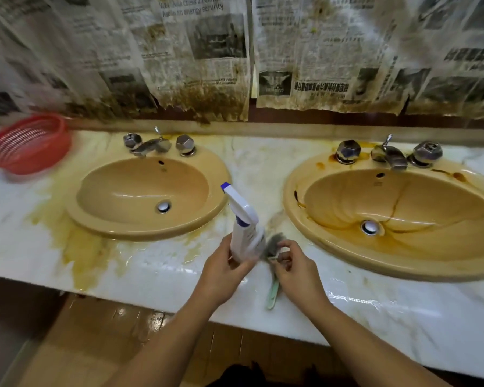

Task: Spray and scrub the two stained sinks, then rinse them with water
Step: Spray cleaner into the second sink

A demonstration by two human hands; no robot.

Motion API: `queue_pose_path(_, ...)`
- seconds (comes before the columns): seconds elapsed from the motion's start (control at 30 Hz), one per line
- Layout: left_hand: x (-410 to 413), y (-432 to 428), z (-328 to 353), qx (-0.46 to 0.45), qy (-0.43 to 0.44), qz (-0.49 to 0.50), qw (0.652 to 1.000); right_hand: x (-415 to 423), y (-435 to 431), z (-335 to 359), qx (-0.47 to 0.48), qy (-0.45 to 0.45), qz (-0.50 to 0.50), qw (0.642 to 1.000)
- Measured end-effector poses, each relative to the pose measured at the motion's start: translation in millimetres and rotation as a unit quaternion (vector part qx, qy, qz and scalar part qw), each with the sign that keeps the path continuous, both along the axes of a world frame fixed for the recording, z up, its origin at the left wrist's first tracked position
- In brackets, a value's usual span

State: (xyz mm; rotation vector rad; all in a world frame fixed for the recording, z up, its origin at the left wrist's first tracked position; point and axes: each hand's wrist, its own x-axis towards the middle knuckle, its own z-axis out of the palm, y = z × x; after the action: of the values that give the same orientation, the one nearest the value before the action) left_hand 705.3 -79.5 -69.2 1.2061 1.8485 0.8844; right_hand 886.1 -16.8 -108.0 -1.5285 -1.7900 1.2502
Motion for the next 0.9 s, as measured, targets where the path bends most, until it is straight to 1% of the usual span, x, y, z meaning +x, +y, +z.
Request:
queue_pose_path(0.17, -1.0, -6.8, -4.9, 0.003, -0.010, 0.015, 1.000, 5.9, -12.1, -0.6, -0.004, 0.001, 0.016, 1.000)
queue_pose_path(0.3, -1.0, -11.6, -2.5, 0.017, -0.017, 0.007, 1.000, 10.1, -18.0, 0.8, -0.006, 0.006, 0.022, 1.000)
queue_pose_path(0.53, -2.3, -32.4, 12.0, 0.068, -0.028, -0.026, 0.997, 17.1, -37.5, 0.8, -0.016, 0.062, -0.019, 0.998)
queue_pose_path(0.63, -0.7, -38.9, 23.0, 0.070, -0.028, -0.051, 0.996, 23.3, -46.1, 15.5, -0.022, 0.085, -0.058, 0.994)
queue_pose_path(0.77, 10.4, -35.9, 38.7, 0.085, -0.028, -0.090, 0.992, 31.2, -48.8, 48.2, 0.012, 0.138, -0.089, 0.986)
queue_pose_path(0.9, 31.4, -32.9, 47.9, 0.083, -0.039, -0.140, 0.986, 39.3, -44.0, 88.4, 0.051, 0.202, -0.047, 0.977)
